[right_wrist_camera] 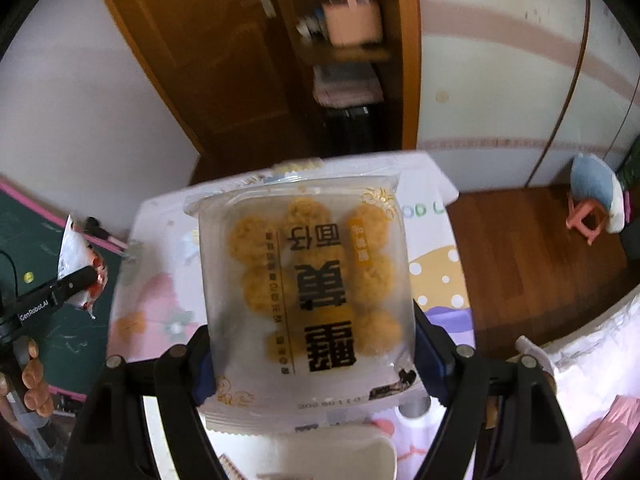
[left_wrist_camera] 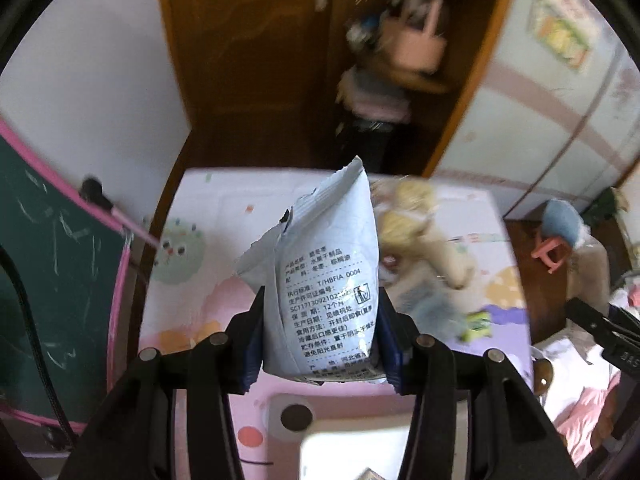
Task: Organize snacks
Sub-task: 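Grasp the white bag with left tool while right tool grasps the clear pastry pack, then carry both packets over the white tray and lower them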
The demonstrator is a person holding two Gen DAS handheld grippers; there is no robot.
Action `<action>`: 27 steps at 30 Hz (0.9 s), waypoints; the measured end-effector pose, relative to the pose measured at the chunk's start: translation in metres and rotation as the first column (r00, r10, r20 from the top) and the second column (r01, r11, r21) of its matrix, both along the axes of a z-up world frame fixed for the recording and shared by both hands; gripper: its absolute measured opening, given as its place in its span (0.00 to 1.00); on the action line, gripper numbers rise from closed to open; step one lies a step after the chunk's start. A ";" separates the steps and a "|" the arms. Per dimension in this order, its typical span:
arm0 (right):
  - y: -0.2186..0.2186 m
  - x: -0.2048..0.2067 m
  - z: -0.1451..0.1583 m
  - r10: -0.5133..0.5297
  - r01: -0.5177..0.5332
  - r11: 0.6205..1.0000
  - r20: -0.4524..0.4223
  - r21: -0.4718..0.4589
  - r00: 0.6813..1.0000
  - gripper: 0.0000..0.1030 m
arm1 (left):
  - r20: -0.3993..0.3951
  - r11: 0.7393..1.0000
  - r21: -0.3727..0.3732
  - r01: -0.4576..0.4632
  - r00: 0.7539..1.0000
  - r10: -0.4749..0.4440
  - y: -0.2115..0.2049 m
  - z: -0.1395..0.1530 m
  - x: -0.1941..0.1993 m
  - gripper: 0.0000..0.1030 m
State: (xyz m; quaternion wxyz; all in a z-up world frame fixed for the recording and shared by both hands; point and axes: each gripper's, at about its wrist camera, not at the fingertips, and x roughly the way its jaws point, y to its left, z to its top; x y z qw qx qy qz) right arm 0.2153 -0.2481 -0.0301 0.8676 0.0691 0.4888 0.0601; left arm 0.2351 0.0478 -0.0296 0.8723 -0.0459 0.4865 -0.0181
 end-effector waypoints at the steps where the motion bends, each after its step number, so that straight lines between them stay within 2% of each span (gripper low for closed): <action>1: 0.001 -0.011 0.011 0.006 -0.007 1.000 0.020 0.003 1.000 0.77 | 0.022 1.000 -0.002 0.015 1.000 -0.015 -0.003 0.012 -0.010 0.46; 6: 0.009 -0.064 0.056 0.042 -0.041 0.999 0.136 -0.005 0.990 0.77 | 0.133 0.996 -0.008 0.094 0.987 -0.092 -0.025 0.066 -0.069 0.46; 12: 0.022 -0.130 0.082 0.084 -0.081 0.996 0.229 -0.023 0.970 0.77 | 0.189 0.983 0.000 0.183 0.965 -0.179 -0.044 0.099 -0.140 0.46; 19: 0.028 -0.182 0.083 0.086 -0.095 0.995 0.263 0.019 0.961 0.77 | 0.171 0.970 -0.028 0.241 0.957 -0.233 -0.051 0.092 -0.198 0.46; 23: 0.029 -0.198 0.080 0.076 -0.087 0.996 0.279 0.029 0.957 0.77 | 0.177 0.972 -0.013 0.234 0.957 -0.228 -0.050 0.079 -0.221 0.46; 27: 0.034 -0.223 0.078 0.048 -0.058 0.998 0.309 0.024 0.950 0.78 | 0.177 0.973 -0.032 0.227 0.960 -0.218 -0.050 0.063 -0.233 0.47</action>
